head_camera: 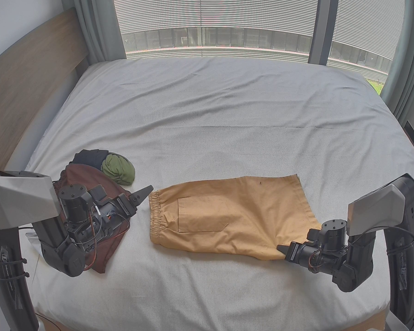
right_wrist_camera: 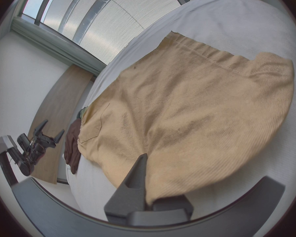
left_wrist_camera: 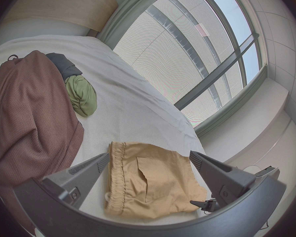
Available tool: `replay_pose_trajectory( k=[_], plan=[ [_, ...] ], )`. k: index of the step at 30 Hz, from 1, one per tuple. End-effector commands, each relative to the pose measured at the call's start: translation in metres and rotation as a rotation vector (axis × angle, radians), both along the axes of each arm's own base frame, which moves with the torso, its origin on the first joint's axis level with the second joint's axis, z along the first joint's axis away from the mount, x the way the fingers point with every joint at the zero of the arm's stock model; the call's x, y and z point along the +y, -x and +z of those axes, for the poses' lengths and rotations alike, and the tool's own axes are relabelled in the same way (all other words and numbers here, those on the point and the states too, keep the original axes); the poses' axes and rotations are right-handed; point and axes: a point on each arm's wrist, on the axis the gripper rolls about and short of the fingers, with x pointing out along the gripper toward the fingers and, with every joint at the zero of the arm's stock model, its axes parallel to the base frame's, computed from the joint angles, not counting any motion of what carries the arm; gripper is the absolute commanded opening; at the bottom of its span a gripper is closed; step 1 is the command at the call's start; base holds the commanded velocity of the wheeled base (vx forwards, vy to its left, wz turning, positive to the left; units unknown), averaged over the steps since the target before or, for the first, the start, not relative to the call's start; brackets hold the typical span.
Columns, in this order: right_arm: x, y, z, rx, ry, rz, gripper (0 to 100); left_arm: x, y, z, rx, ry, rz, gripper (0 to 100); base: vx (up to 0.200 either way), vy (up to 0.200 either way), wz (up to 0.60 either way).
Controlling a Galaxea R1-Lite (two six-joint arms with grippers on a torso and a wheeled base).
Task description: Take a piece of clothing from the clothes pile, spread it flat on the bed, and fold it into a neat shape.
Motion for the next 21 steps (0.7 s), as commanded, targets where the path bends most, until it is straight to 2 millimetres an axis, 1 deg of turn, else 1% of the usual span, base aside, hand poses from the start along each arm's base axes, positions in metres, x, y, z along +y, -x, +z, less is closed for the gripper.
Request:
replay_pose_trajectory(
  k=[1, 3, 8, 14, 21],
  plan=[
    [-0.010, 0.014, -0.001, 0.032, 0.052, -0.016, 0, -0.001, 0.000, -0.002, 0.007, -0.001, -0.003, 100, 0.000, 0.000, 0.00],
    [-0.015, 0.027, -0.003, 0.074, 0.087, -0.015, 0, -0.001, 0.000, -0.005, 0.014, -0.004, -0.003, 100, 0.000, 0.000, 0.00],
    [-0.020, 0.045, -0.001, 0.126, 0.116, -0.003, 0, -0.001, -0.001, -0.012, 0.033, -0.009, -0.002, 100, 0.000, 0.000, 0.00],
    [-0.021, 0.046, -0.005, 0.138, 0.133, -0.025, 0, -0.002, 0.000, -0.016, 0.047, -0.012, -0.006, 100, 0.000, 0.000, 0.00],
    [-0.020, 0.044, -0.004, 0.129, 0.127, -0.025, 0, -0.003, 0.000, -0.023, 0.065, -0.017, -0.010, 100, 0.000, 0.000, 0.00]
  ],
)
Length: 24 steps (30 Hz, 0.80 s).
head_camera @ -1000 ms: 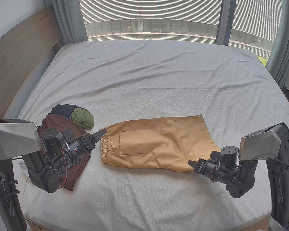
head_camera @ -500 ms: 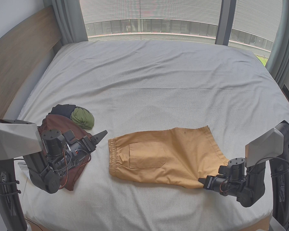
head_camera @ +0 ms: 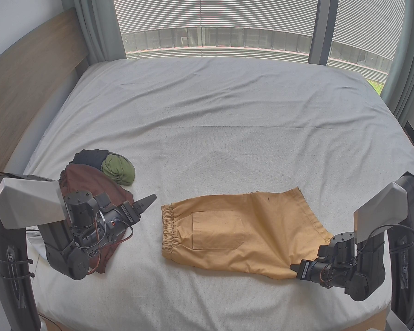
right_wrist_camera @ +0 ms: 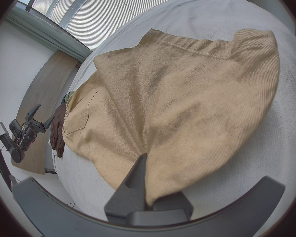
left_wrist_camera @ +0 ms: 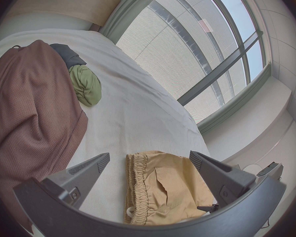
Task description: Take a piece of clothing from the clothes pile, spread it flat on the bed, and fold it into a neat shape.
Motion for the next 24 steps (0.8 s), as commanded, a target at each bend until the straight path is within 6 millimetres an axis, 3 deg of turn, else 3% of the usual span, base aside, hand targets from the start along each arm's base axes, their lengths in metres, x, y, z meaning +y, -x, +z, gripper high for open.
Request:
replay_pose_trajectory(
  k=[1, 14, 24],
  plan=[
    [0.001, 0.000, 0.001, -0.003, -0.003, 0.001, 100, -0.001, 0.000, -0.006, 0.018, -0.003, -0.003, 100, 0.000, 0.000, 0.00],
    [-0.002, 0.022, 0.013, 0.045, 0.004, 0.025, 100, -0.010, 0.005, -0.016, 0.062, -0.002, -0.032, 100, 0.000, 0.000, 0.00],
    [0.018, 0.047, 0.067, -0.084, -0.081, 0.148, 100, -0.022, 0.012, -0.035, 0.123, -0.021, -0.058, 100, 0.000, 0.000, 0.00]
  ],
)
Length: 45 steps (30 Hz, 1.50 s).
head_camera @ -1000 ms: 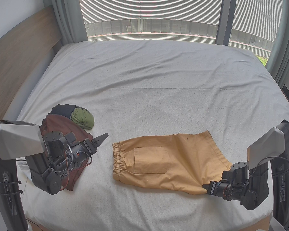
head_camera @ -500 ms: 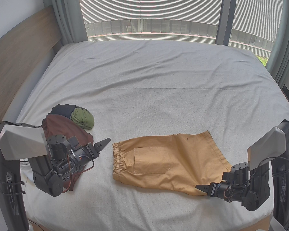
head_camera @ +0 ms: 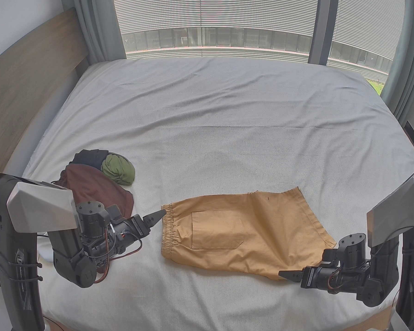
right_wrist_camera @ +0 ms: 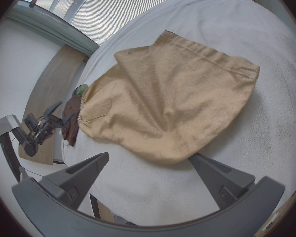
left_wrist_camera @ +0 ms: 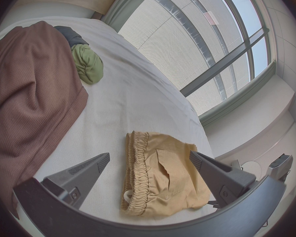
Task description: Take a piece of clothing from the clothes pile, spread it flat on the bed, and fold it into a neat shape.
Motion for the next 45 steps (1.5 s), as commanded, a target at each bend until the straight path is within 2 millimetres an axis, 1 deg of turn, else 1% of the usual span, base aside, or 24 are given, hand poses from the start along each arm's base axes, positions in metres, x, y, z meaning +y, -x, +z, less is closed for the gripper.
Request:
replay_pose_trajectory(
  k=[1, 6, 12, 14, 15, 19, 20, 21, 24, 28, 30, 34, 45],
  plan=[
    [0.014, 0.014, 0.036, -0.105, -0.067, 0.064, 100, -0.006, 0.002, -0.014, 0.040, -0.009, -0.017, 100, 0.000, 0.000, 0.00],
    [0.018, 0.020, 0.050, -0.153, -0.092, 0.088, 100, -0.007, -0.001, -0.025, 0.062, -0.003, -0.020, 100, 0.000, 0.000, 0.00],
    [0.021, 0.013, 0.055, -0.196, -0.113, 0.091, 100, -0.012, 0.004, -0.026, 0.101, 0.033, -0.025, 100, 0.000, 0.000, 0.00],
    [0.025, 0.006, 0.058, -0.223, -0.124, 0.089, 100, -0.017, 0.006, -0.027, 0.110, 0.040, -0.035, 100, 0.000, 0.000, 0.00],
    [0.025, 0.004, 0.059, -0.233, -0.129, 0.087, 100, -0.018, 0.006, -0.027, 0.111, 0.041, -0.036, 100, 0.000, 0.000, 0.00],
    [0.034, -0.016, 0.065, -0.299, -0.165, 0.078, 100, -0.018, 0.009, -0.028, 0.124, 0.043, -0.040, 100, 0.000, 0.000, 0.00],
    [0.034, -0.016, 0.065, -0.299, -0.165, 0.078, 100, -0.018, 0.009, -0.028, 0.124, 0.043, -0.040, 100, 0.000, 0.000, 0.00],
    [0.040, -0.027, 0.066, -0.322, -0.179, 0.076, 100, -0.017, 0.012, -0.029, 0.139, 0.040, -0.042, 100, 0.000, 0.000, 0.00],
    [0.042, -0.032, 0.061, -0.313, -0.176, 0.075, 100, -0.020, 0.014, -0.032, 0.151, 0.037, -0.052, 100, 0.000, 0.000, 0.00],
    [0.039, -0.034, 0.061, -0.316, -0.178, 0.067, 100, -0.024, 0.015, -0.038, 0.165, 0.036, -0.060, 100, 0.000, 0.000, 0.00],
    [0.035, -0.037, 0.062, -0.324, -0.180, 0.055, 100, -0.027, 0.014, -0.043, 0.175, 0.034, -0.069, 100, 0.000, 0.000, 0.00],
    [0.035, -0.037, 0.063, -0.330, -0.182, 0.052, 100, -0.033, 0.013, -0.053, 0.192, 0.033, -0.069, 100, 0.000, 0.000, 0.00],
    [0.033, -0.041, 0.067, -0.353, -0.190, 0.041, 100, -0.042, 0.008, -0.053, 0.176, 0.046, -0.080, 100, 0.000, 0.000, 0.00]
  ],
)
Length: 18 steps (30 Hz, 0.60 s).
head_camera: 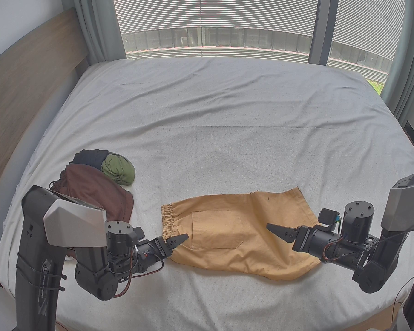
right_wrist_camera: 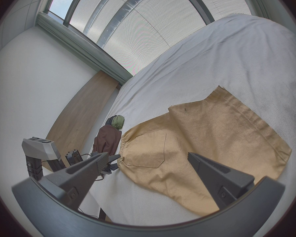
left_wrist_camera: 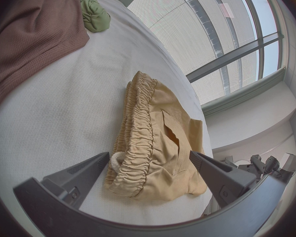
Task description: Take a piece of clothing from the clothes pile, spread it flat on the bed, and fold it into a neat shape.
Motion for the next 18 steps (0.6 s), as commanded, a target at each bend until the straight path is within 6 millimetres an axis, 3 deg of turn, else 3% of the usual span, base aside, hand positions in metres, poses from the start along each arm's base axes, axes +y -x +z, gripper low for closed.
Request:
replay_pose_trajectory(
  k=[1, 6, 18],
  plan=[
    [-0.0002, -0.0004, 0.0009, -0.005, -0.002, -0.001, 100, -0.0029, -0.0005, -0.0025, 0.000, 0.001, -0.007, 100, 0.000, 0.000, 0.00],
    [0.0003, -0.0003, 0.0011, -0.006, -0.004, 0.002, 100, -0.0124, 0.0005, -0.0050, -0.007, -0.001, -0.025, 100, 0.000, 0.000, 0.00],
    [0.0010, 0.0004, 0.0004, -0.003, -0.003, 0.008, 100, -0.0123, -0.0064, -0.0056, -0.022, 0.012, -0.002, 100, 0.000, 0.000, 0.00]
  ],
)
